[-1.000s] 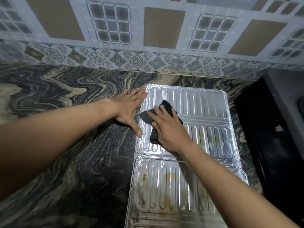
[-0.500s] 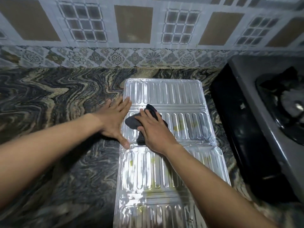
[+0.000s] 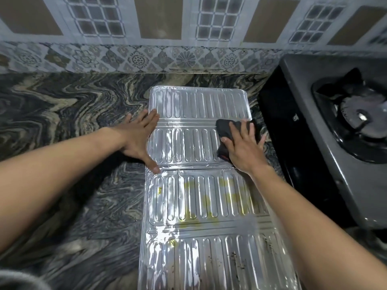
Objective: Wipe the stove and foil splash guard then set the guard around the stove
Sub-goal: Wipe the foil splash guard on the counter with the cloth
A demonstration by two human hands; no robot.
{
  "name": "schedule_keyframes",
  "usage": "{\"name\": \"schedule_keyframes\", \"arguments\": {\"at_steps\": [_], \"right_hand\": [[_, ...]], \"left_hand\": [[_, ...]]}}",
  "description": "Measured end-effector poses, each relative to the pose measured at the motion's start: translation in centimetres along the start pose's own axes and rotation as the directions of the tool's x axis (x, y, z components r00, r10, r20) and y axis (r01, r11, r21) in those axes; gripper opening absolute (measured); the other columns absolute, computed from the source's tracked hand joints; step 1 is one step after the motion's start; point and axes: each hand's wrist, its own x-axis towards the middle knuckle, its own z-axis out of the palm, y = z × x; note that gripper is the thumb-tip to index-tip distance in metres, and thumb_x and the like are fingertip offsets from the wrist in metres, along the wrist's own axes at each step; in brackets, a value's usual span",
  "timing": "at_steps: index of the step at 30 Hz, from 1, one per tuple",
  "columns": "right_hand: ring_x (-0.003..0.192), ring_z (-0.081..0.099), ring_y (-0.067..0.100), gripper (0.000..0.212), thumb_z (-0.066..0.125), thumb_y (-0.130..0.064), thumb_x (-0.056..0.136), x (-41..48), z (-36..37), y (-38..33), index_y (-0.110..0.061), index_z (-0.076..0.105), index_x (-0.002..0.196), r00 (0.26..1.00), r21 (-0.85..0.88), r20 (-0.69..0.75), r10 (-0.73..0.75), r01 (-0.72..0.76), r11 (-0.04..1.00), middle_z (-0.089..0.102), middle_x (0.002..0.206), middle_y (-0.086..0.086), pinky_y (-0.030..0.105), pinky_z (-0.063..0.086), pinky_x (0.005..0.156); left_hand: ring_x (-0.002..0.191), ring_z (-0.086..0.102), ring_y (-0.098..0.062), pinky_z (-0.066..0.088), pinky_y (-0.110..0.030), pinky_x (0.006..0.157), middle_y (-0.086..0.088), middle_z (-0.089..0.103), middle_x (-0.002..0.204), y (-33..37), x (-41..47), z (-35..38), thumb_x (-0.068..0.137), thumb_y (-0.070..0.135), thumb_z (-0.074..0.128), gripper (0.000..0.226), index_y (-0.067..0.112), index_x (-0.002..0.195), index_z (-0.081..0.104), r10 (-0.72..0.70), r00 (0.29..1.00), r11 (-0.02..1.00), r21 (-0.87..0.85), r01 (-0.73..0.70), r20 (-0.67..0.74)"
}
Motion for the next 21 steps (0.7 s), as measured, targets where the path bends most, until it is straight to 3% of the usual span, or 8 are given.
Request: {"name": "schedule_keyframes", "arguments": {"at_steps": [5, 7, 12, 16, 21], "right_hand": [[0.151, -0.001, 0.034, 0.066, 0.045, -0.014, 0.100, -0.8, -1.2, 0.2, -0.011, 0.011, 0.157, 0.999, 0.022, -0.010, -0.032, 0.032, 0.999, -0.005, 0.164, 0.018, 0.056, 0.003, 0.120], [0.151, 0.000, 0.035, 0.072, 0.052, -0.010, 0.098, -1.4, -2.1, 0.5, -0.008, 0.011, 0.156, 0.999, -0.025, 0.025, -0.048, 0.049, 0.998, -0.002, 0.163, 0.020, 0.052, 0.012, 0.121], [0.144, 0.023, 0.041, 0.063, 0.051, -0.007, 0.094, -2.4, -3.1, 0.3, -0.009, 0.026, 0.152, 0.983, -0.059, 0.176, -0.050, 0.061, 0.996, 0.019, 0.156, 0.021, 0.054, 0.032, 0.111], [0.148, 0.015, 0.036, 0.060, 0.042, -0.009, 0.098, -5.4, -2.2, -0.7, -0.010, 0.022, 0.154, 0.977, 0.024, 0.208, -0.040, 0.035, 0.999, 0.016, 0.160, 0.020, 0.055, 0.022, 0.117], [0.149, 0.016, 0.035, 0.057, 0.021, -0.038, 0.104, -8.9, 2.0, -1.9, -0.014, 0.016, 0.156, 0.997, -0.101, -0.047, -0.055, 0.050, 0.994, 0.017, 0.161, 0.022, 0.058, -0.012, 0.117]], "left_hand": [[0.145, -0.034, -0.021, -0.008, -0.056, 0.121, 0.003, -0.044, 0.153, 0.1, -0.2, -0.1, 0.023, 0.103, 0.055, 0.176, 0.019, 0.148, -0.036, -0.003, 1.000, 1.000, -0.006, 0.003, 0.009], [0.145, -0.034, -0.021, -0.010, -0.055, 0.121, 0.004, -0.045, 0.152, 0.0, -0.2, -0.1, 0.025, 0.103, 0.057, 0.175, 0.020, 0.148, -0.036, 0.001, 1.000, 1.000, -0.009, -0.001, 0.004], [0.146, -0.033, -0.021, -0.009, -0.056, 0.121, 0.004, -0.045, 0.151, 0.2, -0.3, -0.2, 0.026, 0.102, 0.058, 0.174, 0.021, 0.147, -0.037, 0.004, 1.000, 1.000, -0.002, -0.004, 0.004], [0.146, -0.033, -0.021, -0.009, -0.056, 0.121, 0.005, -0.045, 0.152, 0.3, -0.3, -0.2, 0.026, 0.101, 0.060, 0.174, 0.020, 0.147, -0.036, -0.004, 1.000, 1.000, -0.005, 0.004, 0.001], [0.146, -0.032, -0.021, -0.009, -0.055, 0.121, 0.004, -0.043, 0.153, 0.3, -0.6, -0.1, 0.027, 0.102, 0.057, 0.172, 0.021, 0.148, -0.034, -0.001, 1.000, 1.000, -0.016, 0.001, -0.018]]}}
